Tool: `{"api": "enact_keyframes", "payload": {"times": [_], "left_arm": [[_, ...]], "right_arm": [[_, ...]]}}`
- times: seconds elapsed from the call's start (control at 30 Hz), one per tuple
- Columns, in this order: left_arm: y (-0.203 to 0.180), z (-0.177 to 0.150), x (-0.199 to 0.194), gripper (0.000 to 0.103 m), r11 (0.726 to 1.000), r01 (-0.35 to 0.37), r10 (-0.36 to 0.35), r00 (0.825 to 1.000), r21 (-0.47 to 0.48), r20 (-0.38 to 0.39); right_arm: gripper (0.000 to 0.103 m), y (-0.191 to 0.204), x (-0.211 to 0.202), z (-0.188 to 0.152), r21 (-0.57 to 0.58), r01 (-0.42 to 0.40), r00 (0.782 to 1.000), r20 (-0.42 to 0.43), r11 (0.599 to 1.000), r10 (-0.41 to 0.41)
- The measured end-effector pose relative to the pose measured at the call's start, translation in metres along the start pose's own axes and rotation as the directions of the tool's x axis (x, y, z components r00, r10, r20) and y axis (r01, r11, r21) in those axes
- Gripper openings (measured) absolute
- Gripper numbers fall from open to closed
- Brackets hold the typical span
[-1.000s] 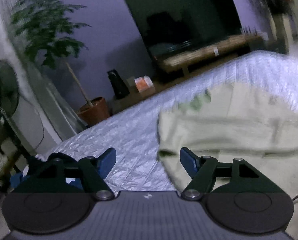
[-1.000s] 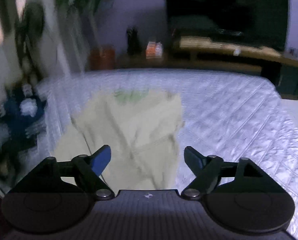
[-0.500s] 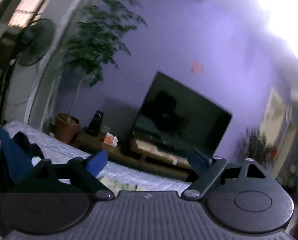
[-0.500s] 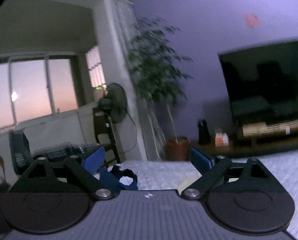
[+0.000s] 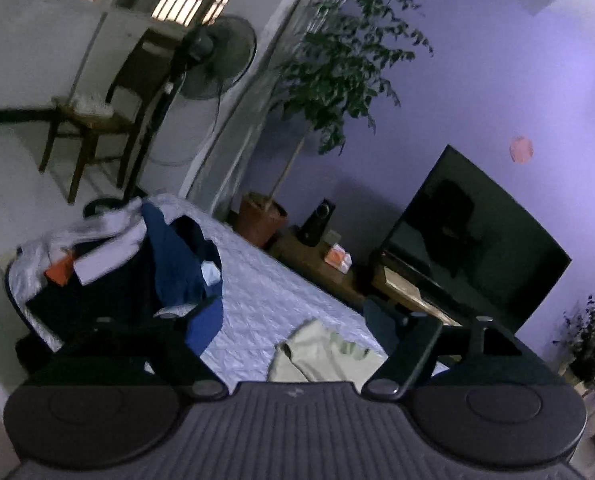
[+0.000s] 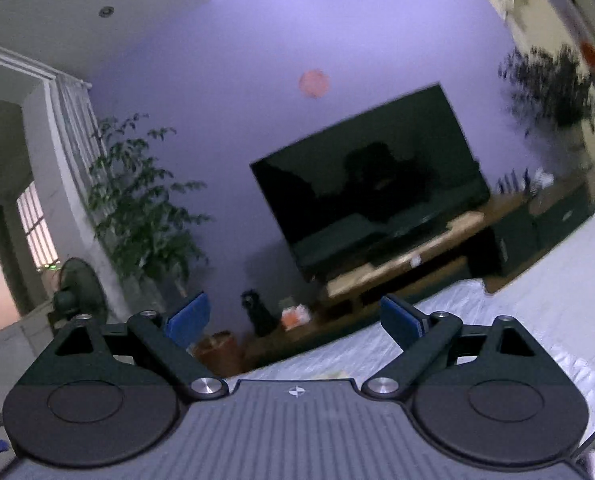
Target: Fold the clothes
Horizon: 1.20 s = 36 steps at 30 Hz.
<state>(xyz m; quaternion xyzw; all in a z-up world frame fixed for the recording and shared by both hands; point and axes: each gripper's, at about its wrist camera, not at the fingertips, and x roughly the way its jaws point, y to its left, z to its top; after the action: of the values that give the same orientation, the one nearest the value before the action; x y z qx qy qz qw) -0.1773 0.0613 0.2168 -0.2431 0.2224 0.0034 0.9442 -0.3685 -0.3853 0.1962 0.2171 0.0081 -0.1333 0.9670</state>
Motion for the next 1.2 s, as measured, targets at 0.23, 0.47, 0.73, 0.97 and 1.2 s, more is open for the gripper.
{"api": "enact_keyframes", "payload": {"times": [0.23, 0.47, 0.73, 0.97, 1.2], "left_arm": [[0.005, -0.048, 0.116, 0.063, 0.987, -0.139, 0.159, 0.929, 0.082, -0.335], [-0.001, -0.081, 0.151, 0.063, 0.972, -0.12, 0.183, 0.926, 0.203, -0.329], [-0.028, -0.09, 0.146, 0.069, 0.853, -0.028, 0.152, 0.969, 0.52, -0.197], [0.005, -0.101, 0.181, 0.077, 0.859, -0.027, 0.209, 0.93, 0.511, -0.303], [0.031, -0.123, 0.214, 0.076, 0.899, -0.01, 0.227, 0.865, 0.437, -0.447]], "right_arm": [[0.098, 0.004, 0.035, -0.035, -0.022, 0.033, 0.981, -0.191, 0.999, -0.036], [0.098, 0.028, 0.085, -0.106, -0.135, 0.019, 0.911, -0.407, 0.991, -0.073], [0.097, 0.058, 0.132, -0.161, -0.538, -0.118, 0.859, -0.477, 0.835, -0.185], [0.092, 0.023, 0.171, -0.176, -0.455, -0.175, 0.752, -0.634, 0.873, -0.179], [0.088, -0.023, 0.199, -0.214, -0.292, -0.17, 0.635, -0.763, 0.941, -0.122]]}}
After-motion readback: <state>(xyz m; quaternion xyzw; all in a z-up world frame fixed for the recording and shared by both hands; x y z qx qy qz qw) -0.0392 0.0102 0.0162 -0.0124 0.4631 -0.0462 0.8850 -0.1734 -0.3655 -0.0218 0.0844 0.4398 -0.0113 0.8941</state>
